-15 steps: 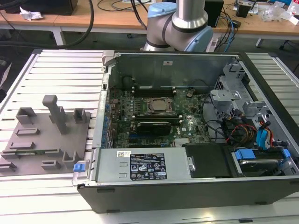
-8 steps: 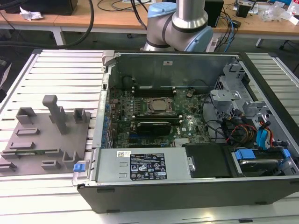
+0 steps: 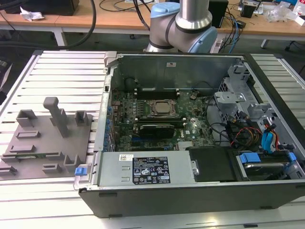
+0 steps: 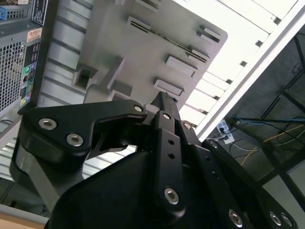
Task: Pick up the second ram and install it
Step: 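Pick up the second ram and move it above second insertion slot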
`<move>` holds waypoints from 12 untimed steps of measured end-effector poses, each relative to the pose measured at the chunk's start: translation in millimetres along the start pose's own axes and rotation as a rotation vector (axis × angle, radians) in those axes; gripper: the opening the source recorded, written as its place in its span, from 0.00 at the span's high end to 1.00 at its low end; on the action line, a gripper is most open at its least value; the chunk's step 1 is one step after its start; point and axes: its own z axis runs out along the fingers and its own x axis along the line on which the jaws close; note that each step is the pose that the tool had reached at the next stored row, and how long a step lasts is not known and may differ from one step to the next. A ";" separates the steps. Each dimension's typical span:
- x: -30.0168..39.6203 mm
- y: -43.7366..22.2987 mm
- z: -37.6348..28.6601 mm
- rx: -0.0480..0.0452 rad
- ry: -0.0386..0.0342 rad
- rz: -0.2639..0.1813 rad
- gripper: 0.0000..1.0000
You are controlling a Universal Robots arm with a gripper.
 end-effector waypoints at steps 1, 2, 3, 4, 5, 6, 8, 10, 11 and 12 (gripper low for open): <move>0.0 0.0 0.0 -0.0003 0.0007 -0.018 0.89; 0.0 0.0 0.0 -0.0006 0.0018 -0.041 0.89; 0.0 0.0 0.0 -0.0009 0.0028 -0.062 0.89; 0.0 0.0 0.0 -0.0011 0.0034 -0.077 0.89; 0.0 0.0 0.0 -0.0013 0.0041 -0.093 0.89; 0.0 0.0 0.0 -0.0016 0.0048 -0.111 0.89; 0.0 0.0 0.0 -0.0021 0.0065 -0.146 0.89; 0.0 0.0 0.0 -0.0030 0.0092 -0.208 0.89; 0.0 0.0 0.0 -0.0034 0.0105 -0.236 0.89; 0.0 0.0 0.0 -0.0037 0.0113 -0.256 0.89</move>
